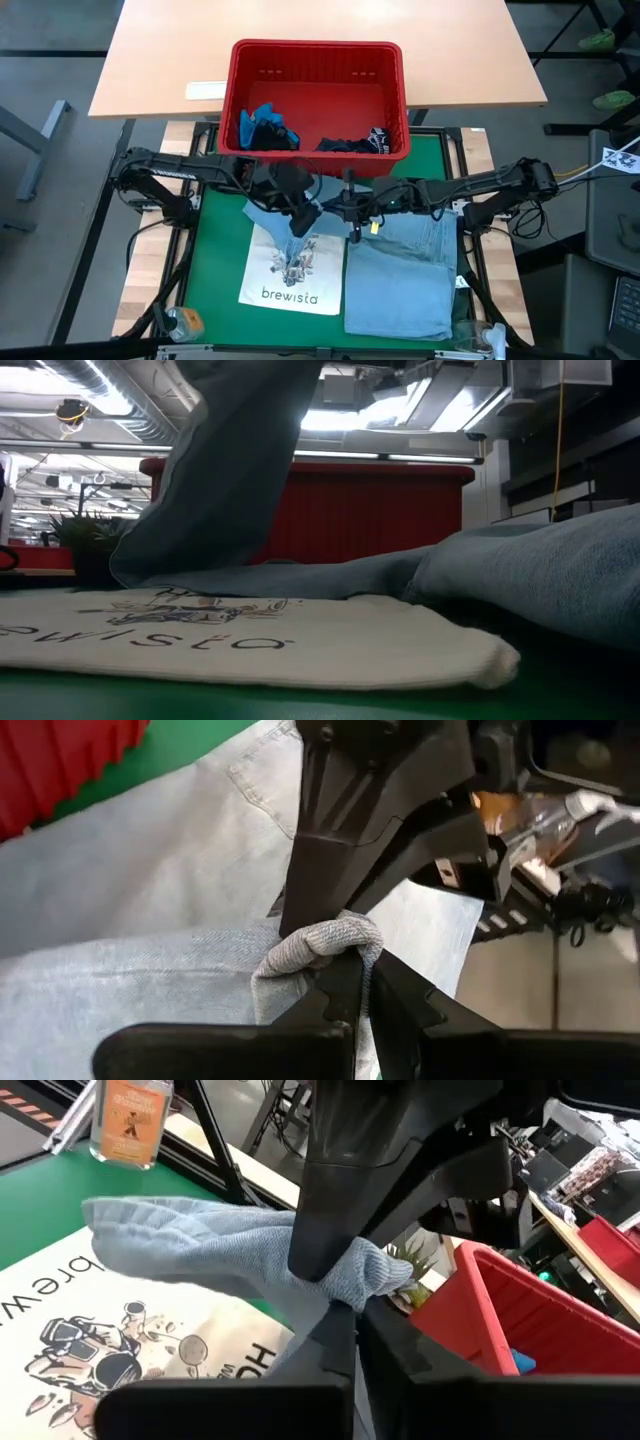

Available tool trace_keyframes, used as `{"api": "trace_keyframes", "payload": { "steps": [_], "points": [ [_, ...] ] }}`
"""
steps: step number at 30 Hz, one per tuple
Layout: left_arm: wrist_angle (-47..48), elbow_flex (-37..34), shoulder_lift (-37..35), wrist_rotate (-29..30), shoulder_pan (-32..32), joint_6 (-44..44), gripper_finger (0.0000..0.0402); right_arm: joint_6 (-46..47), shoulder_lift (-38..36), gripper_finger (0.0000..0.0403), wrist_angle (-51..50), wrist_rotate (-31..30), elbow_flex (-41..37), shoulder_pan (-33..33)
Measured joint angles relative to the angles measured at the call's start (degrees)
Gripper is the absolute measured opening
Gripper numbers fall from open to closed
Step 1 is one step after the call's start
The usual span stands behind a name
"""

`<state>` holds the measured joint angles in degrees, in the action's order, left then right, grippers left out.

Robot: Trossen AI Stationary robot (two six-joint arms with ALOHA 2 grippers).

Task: Fold Laundry from Bin
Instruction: Fold the light blue jeans

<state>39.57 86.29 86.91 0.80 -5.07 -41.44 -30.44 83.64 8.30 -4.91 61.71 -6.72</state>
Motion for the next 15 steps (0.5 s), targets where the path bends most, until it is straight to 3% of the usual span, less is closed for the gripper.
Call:
{"api": "trace_keyframes", "payload": {
  "steps": [4, 9, 15],
  "points": [
    [0.04, 0.01, 0.0, -0.45, -0.01, 5.16, 0.0027, 0.02, 0.0, 0.0022, 0.0, 0.0, 0.02, 0.0],
    [0.34, 0.0, 0.09, -3.58, 0.01, 10.1, 0.0082, 0.02, 0.0, 0.0005, -0.9, -1.65, 0.02, 0.0],
    [5.15, -0.07, 0.09, -17.26, -0.11, 8.28, 0.0138, 0.03, 0.0, 0.0013, -0.87, -6.19, 0.13, 0.04]
  ]
}}
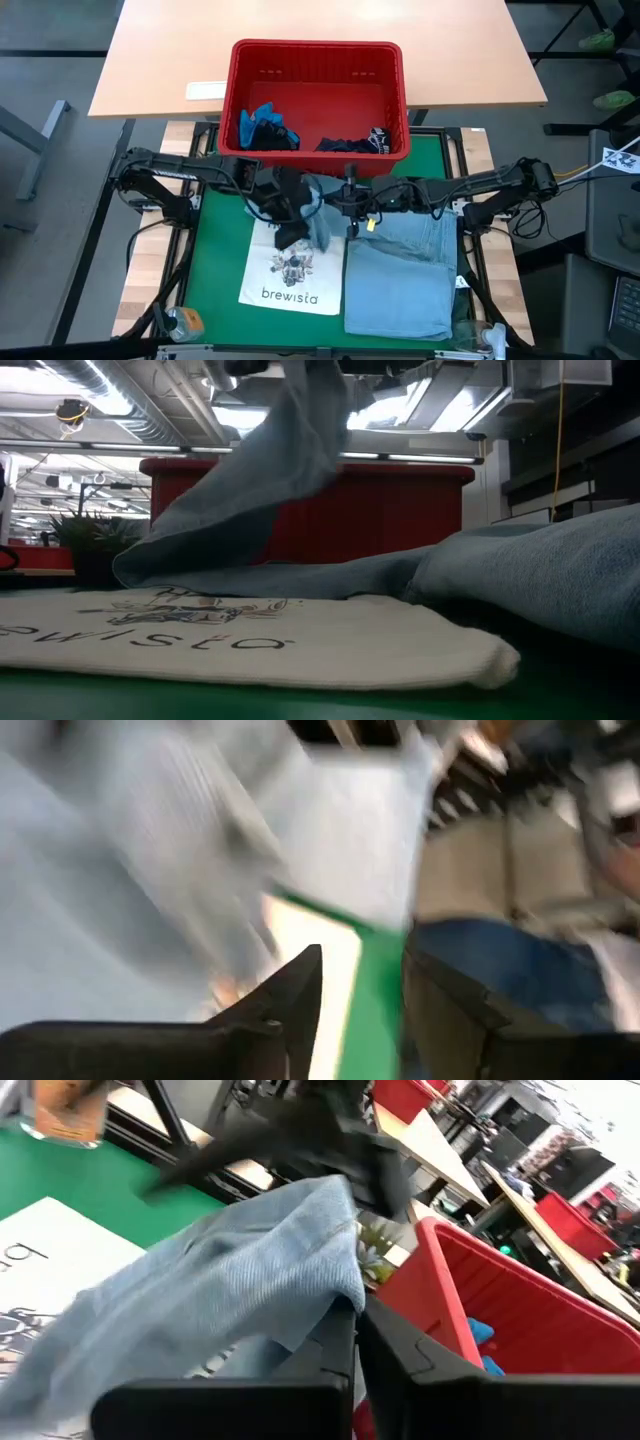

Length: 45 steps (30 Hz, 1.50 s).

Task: Fold Laundry from Bin
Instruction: Fold the light blue jeans

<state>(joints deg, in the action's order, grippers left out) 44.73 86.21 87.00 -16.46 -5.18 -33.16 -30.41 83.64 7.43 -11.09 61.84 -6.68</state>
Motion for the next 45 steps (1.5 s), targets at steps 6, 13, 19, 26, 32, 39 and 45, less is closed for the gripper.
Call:
{"api": "trace_keyframes", "payload": {
  "steps": [6, 13, 19, 26, 32, 39, 45],
  "points": [
    [9.2, 0.0, 0.02, 0.91, -3.46, -2.6, 0.0151, -0.05, -0.02, 0.0007, -0.29, -0.46, 0.0, -0.02],
    [22.47, 0.0, 0.02, 22.7, -10.68, -3.72, 0.0151, -1.59, -0.07, 0.0004, -4.23, -2.16, 0.0, -0.04],
    [31.08, -0.36, 0.0, 37.08, -15.02, -10.19, 0.0141, -1.87, -0.07, 0.0008, -9.86, -9.73, 0.0, -0.04],
    [29.91, -8.84, -0.02, 39.88, -16.16, -14.54, 0.0135, -4.46, -0.09, 0.0003, -14.14, -12.46, 0.0, -0.04],
    [23.38, -20.65, 0.02, 39.82, -15.38, -14.79, 0.0135, -4.6, -0.09, 0.0008, -16.83, -12.91, 0.0, -0.01],
    [20.97, -31.86, 0.02, 42.48, -13.15, -14.85, 0.0135, -4.64, -0.09, 0.0005, -20.35, -17.55, 0.0, 0.83],
    [17.82, -37.81, 0.02, 44.64, -10.71, -14.95, 0.0135, -4.64, -0.09, 0.0008, -21.22, -17.62, 0.0, 2.58]
  ]
}}
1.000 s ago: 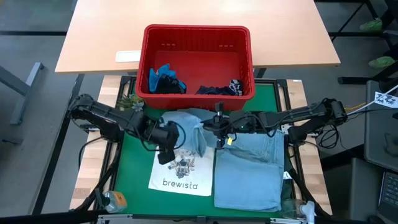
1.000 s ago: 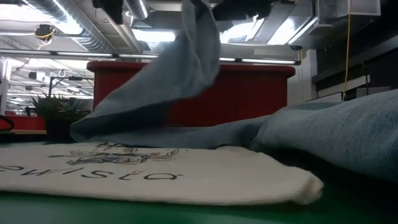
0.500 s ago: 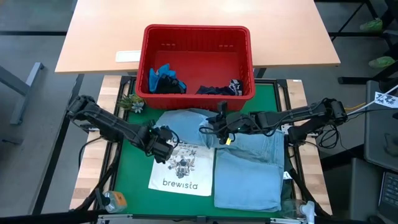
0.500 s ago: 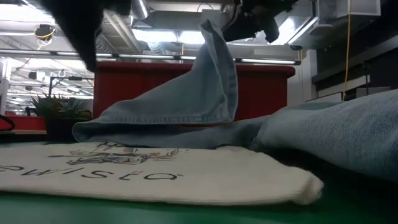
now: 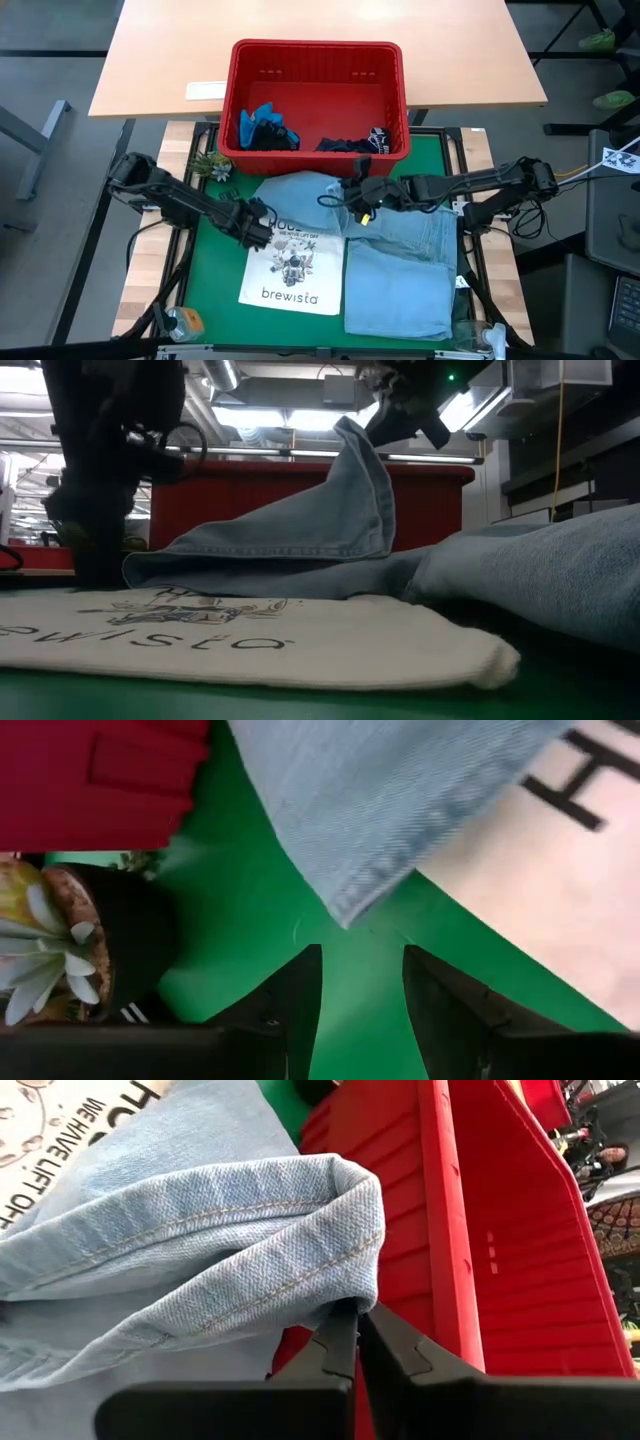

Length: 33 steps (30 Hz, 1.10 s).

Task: Fold Laundry from Bin
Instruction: Fold the light blue jeans

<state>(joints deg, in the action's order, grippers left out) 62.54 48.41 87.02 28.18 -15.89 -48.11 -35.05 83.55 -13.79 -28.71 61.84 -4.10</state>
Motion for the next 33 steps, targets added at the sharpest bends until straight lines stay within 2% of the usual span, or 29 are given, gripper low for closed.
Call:
{"api": "trace_keyframes", "payload": {
  "steps": [10, 19, 22, 33],
  "points": [
    [-1.58, -1.56, 0.0, 6.98, 3.56, -5.59, 0.0135, 0.02, 0.0, 0.0007, -0.04, 1.28, 0.0, 0.09],
    [-2.12, -1.56, -0.02, 5.24, 6.54, -5.07, 0.0135, 0.02, 0.0, 0.0007, -0.18, 1.29, 0.0, 0.09],
    [-2.15, -1.56, -0.02, 3.87, 7.23, -1.77, 0.0132, 0.02, 0.0, 0.0007, -0.19, 1.29, 0.0, 0.1],
    [-6.23, -1.57, -0.02, 3.67, 9.53, 2.41, 0.0079, 0.02, 0.0, 0.0008, -1.76, 1.29, 0.0, 0.09]
  ]
}}
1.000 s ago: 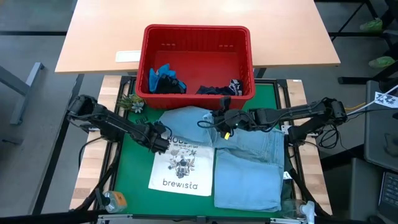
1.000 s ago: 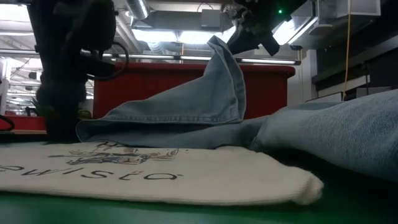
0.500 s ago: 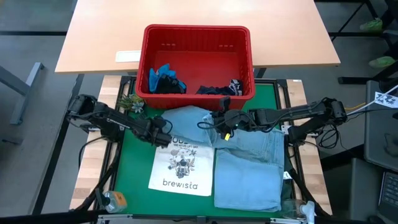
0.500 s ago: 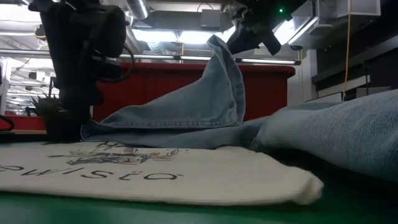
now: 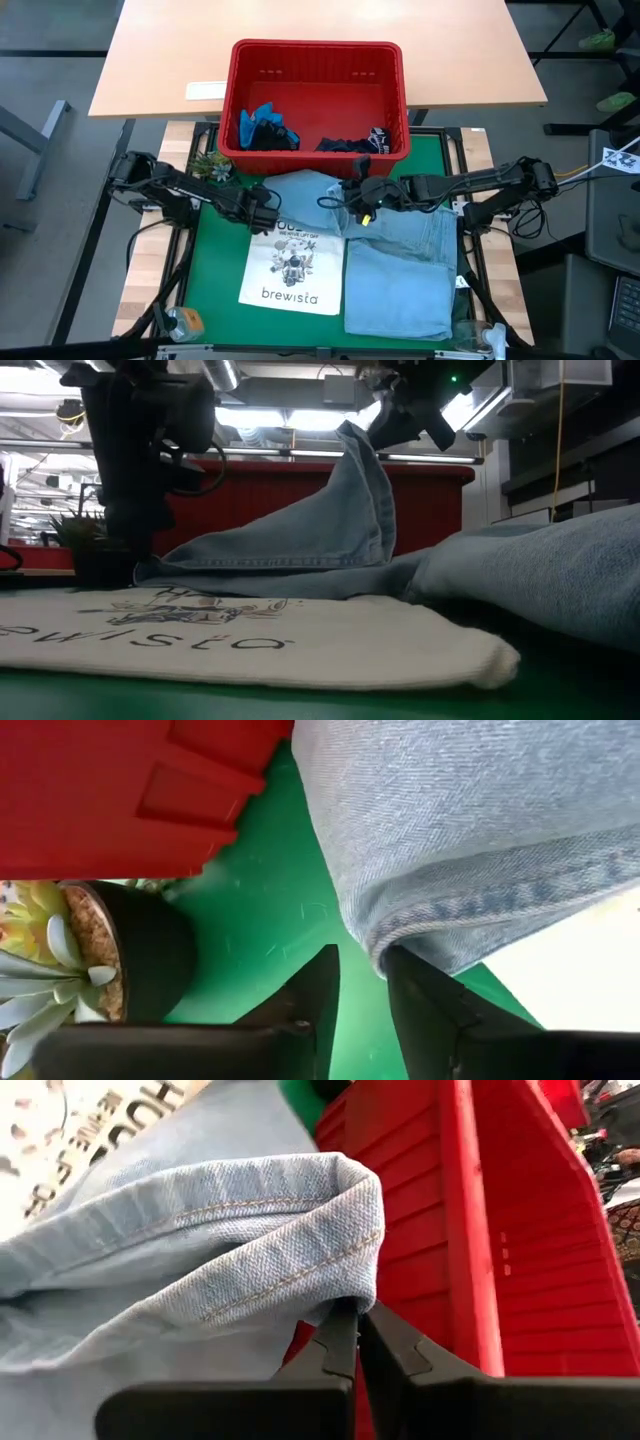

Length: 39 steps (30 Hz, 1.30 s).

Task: Fold Laundry from Bin
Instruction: Fold the light blue jeans

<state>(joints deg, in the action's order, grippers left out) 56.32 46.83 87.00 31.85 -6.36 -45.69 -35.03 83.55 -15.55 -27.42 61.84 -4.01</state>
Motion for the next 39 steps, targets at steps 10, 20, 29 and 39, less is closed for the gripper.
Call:
{"api": "trace_keyframes", "payload": {
  "steps": [10, 20, 29, 39],
  "points": [
    [-0.09, -0.01, 0.0, -0.06, 0.41, 2.78, 0.0041, 0.17, 0.0, 0.0052, -6.01, -0.02, 0.0, 0.0],
    [-5.81, -6.4, 0.0, -6.5, 0.41, 2.47, 0.0004, 0.21, 0.0, 0.0161, -13.4, -2.69, 0.0, -0.04],
    [-7.94, -8.88, -0.15, -7.6, 0.4, 2.3, 0.0001, 0.63, -0.35, 0.0171, -20.3, -0.53, 1.03, -0.15],
    [-5.9, -8.68, -0.09, -13.17, 0.29, 2.3, 0.0, 15.11, -0.07, 0.017, -23.39, 17.93, -3.77, -0.17]
  ]
}}
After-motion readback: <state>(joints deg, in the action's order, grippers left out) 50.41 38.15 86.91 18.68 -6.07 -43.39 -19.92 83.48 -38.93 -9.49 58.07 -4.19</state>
